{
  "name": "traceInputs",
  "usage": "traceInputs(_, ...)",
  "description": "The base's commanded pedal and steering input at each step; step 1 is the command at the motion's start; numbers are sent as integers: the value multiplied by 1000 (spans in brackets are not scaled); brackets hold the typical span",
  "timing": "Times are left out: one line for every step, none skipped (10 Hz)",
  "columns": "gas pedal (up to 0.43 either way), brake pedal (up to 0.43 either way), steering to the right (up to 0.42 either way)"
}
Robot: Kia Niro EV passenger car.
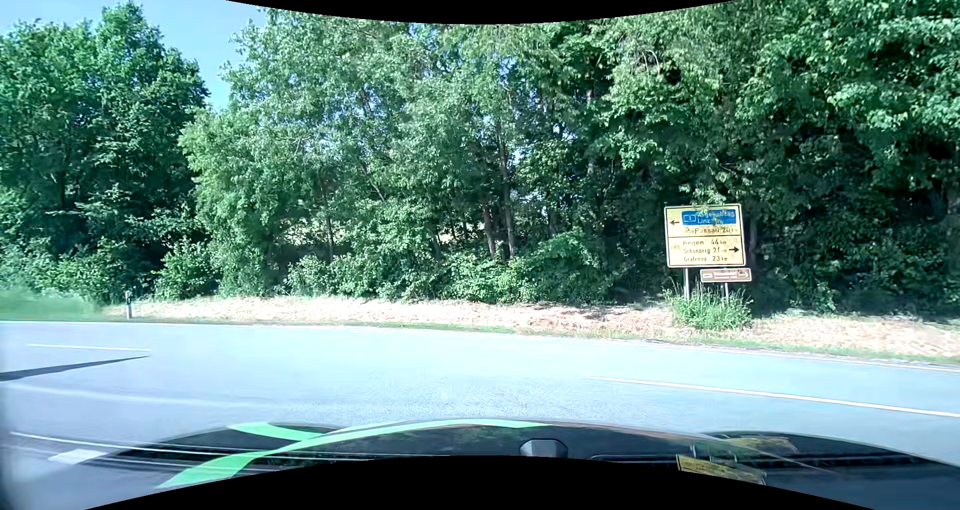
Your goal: Follow the waypoints while adhering to traffic rules and regulations
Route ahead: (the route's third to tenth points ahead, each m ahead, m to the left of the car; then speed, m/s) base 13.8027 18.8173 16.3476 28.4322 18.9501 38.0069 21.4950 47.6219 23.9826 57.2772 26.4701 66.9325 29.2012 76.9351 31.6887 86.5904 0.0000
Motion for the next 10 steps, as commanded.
traceInputs(0, 293, -137)
traceInputs(0, 293, -137)
traceInputs(0, 293, -137)
traceInputs(0, 293, -137)
traceInputs(0, 293, -137)
traceInputs(0, 293, -137)
traceInputs(0, 293, -137)
traceInputs(0, 293, -137)
traceInputs(0, 293, -137)
traceInputs(0, 299, -137)
